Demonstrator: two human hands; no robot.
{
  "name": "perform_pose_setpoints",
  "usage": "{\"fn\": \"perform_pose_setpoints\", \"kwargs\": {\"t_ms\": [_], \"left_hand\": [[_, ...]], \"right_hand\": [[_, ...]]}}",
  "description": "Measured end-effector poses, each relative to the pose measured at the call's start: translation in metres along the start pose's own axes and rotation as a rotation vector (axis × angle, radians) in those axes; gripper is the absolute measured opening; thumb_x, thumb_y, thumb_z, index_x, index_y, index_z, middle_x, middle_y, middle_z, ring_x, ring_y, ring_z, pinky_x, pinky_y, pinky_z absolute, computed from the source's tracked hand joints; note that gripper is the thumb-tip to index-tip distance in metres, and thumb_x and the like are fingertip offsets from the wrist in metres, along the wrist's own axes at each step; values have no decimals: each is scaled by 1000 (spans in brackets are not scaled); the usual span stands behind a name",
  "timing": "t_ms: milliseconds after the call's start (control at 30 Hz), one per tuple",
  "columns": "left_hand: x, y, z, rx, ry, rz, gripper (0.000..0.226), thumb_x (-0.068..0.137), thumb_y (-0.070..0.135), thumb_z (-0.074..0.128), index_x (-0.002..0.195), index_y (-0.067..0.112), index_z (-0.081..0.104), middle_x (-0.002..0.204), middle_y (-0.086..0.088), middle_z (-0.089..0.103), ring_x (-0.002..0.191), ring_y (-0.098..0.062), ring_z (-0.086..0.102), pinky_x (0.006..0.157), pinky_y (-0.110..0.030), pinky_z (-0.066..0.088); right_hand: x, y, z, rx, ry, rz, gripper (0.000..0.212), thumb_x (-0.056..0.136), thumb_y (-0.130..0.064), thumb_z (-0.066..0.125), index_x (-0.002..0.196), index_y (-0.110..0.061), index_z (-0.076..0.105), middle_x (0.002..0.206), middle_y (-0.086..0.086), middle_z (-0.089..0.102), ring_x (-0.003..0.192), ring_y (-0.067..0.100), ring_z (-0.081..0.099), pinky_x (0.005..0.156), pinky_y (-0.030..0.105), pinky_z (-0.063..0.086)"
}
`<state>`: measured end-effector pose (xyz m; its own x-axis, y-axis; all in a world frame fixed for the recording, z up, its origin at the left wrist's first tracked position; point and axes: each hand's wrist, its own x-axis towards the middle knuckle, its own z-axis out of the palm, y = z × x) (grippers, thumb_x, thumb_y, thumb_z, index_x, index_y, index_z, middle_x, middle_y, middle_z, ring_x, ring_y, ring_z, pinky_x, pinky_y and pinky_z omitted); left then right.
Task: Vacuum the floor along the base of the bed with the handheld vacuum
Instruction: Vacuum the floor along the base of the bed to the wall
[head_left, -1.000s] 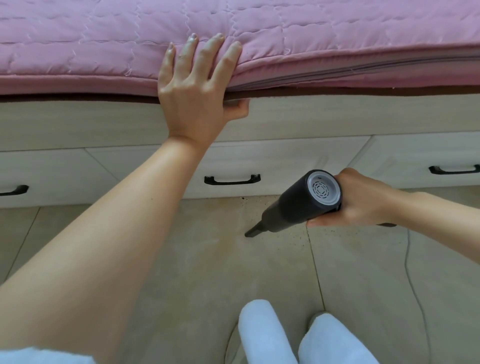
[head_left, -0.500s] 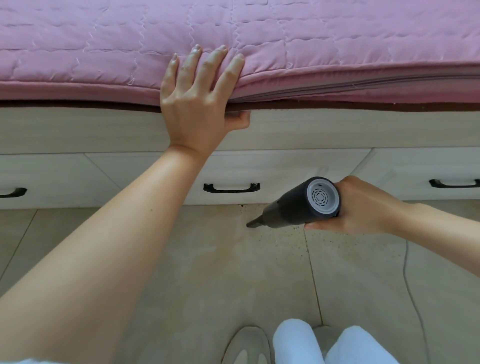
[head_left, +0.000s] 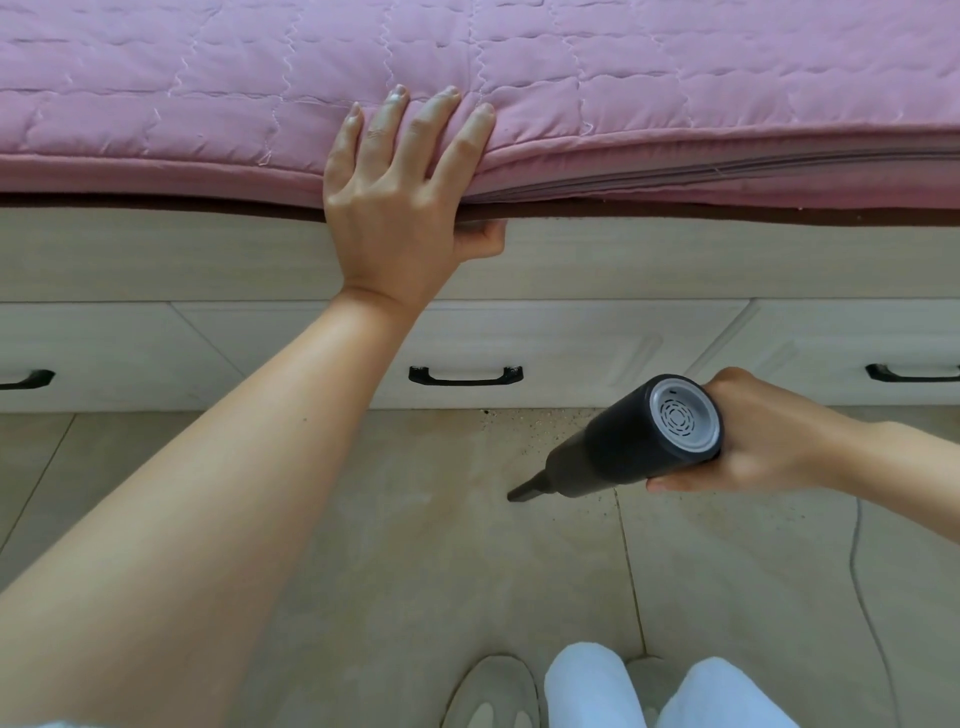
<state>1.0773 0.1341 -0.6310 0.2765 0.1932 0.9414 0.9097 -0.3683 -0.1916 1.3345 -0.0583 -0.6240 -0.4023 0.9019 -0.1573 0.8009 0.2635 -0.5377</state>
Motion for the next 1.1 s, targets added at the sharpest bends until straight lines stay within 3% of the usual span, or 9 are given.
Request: {"fn": "perform_pose_setpoints", "kwargs": {"t_ms": [167, 367, 533, 667, 833, 1100], "left_hand": [[1, 0, 0, 7, -21, -1, 76, 63, 71, 68, 127, 31, 66, 126, 4, 68, 116, -28, 66, 99, -49, 50], [1, 0, 0, 3, -18, 2, 76, 65, 74, 63, 127, 31, 66, 126, 4, 68, 116, -28, 66, 99, -49, 50], [1, 0, 0, 1, -11, 0, 75, 65, 73, 65, 127, 30, 67, 125, 3, 69, 115, -29, 66, 99, -50, 50], [1, 1, -1, -10, -6, -2, 76, 67, 76, 59, 126, 29, 67, 125, 3, 69, 115, -29, 66, 99, -50, 50], [0, 0, -1, 0, -14, -9, 75, 63, 71, 67, 126, 30, 66, 125, 3, 69, 115, -29, 66, 100, -50, 49], [0, 1, -1, -5, -12, -12, 73, 69, 74, 64, 126, 30, 67, 125, 3, 69, 115, -29, 66, 99, -50, 50]], "right_hand": [[3, 2, 3, -26, 27, 26, 38, 66, -38, 82, 64, -48, 45, 63, -37, 56, 63, -10, 56, 56, 6, 39], [16, -2, 11, -143, 39, 71, 28, 66, -57, 72, 77, -46, 49, 61, -24, 55, 66, 6, 59, 56, 14, 44], [26, -3, 19, -254, 52, 51, 52, 69, -64, 65, 107, -28, 58, 72, -20, 56, 67, 9, 57, 61, 18, 43], [22, -2, 22, -263, 45, 12, 55, 69, -66, 64, 110, -30, 58, 85, -12, 70, 75, 13, 64, 65, 25, 50], [17, -1, 27, -276, 44, 54, 56, 69, -67, 63, 111, -31, 59, 87, -11, 70, 77, 14, 64, 67, 27, 51], [30, 5, 34, -334, 120, 63, 64, 71, -69, 56, 120, -29, 54, 86, -9, 70, 74, 16, 65, 66, 32, 53]]}}
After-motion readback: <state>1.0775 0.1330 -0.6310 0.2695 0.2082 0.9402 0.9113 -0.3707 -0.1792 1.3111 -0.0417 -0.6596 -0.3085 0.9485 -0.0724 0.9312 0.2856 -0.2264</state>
